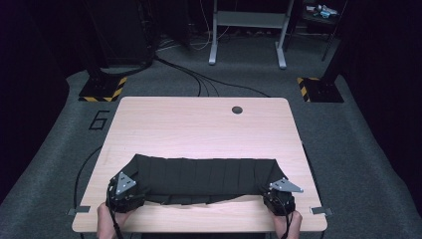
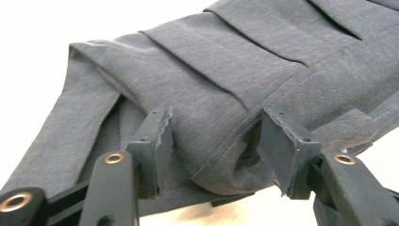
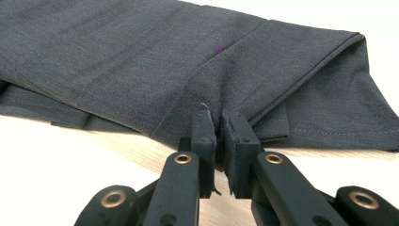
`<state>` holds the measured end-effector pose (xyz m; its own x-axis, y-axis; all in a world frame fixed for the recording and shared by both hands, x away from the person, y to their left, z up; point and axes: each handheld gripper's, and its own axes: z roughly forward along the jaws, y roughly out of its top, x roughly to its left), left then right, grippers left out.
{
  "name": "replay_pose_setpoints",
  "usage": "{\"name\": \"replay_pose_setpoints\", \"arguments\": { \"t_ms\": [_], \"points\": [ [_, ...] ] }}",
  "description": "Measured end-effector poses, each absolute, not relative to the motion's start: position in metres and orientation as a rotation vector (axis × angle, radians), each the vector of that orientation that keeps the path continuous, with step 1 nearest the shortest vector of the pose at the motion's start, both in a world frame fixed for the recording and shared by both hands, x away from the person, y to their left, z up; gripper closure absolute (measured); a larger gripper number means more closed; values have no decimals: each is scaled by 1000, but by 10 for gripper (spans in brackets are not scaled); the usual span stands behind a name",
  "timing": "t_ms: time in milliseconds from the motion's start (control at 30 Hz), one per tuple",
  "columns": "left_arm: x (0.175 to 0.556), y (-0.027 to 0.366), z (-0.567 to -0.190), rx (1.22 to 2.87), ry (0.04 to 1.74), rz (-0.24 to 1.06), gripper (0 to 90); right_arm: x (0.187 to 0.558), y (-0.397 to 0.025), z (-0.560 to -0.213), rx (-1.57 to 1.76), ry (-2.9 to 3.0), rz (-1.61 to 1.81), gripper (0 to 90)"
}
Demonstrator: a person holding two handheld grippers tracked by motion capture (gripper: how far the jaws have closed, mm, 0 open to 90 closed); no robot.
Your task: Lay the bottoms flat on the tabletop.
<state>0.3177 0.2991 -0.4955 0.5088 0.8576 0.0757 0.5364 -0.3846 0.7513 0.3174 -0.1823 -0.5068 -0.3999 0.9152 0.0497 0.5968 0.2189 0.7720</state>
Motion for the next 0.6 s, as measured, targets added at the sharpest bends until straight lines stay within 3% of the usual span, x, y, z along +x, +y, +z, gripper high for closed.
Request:
{"name": "replay_pose_setpoints", "arguments": {
  "t_ms": [233,600],
  "points": [
    [321,296,-496,2114,1095,618,822,319,-182,-504,1384,2076,1032,846],
    [323,301,-491,2069,1093,578,867,320,-182,-493,1362,2058,1056,848]
  ]
}}
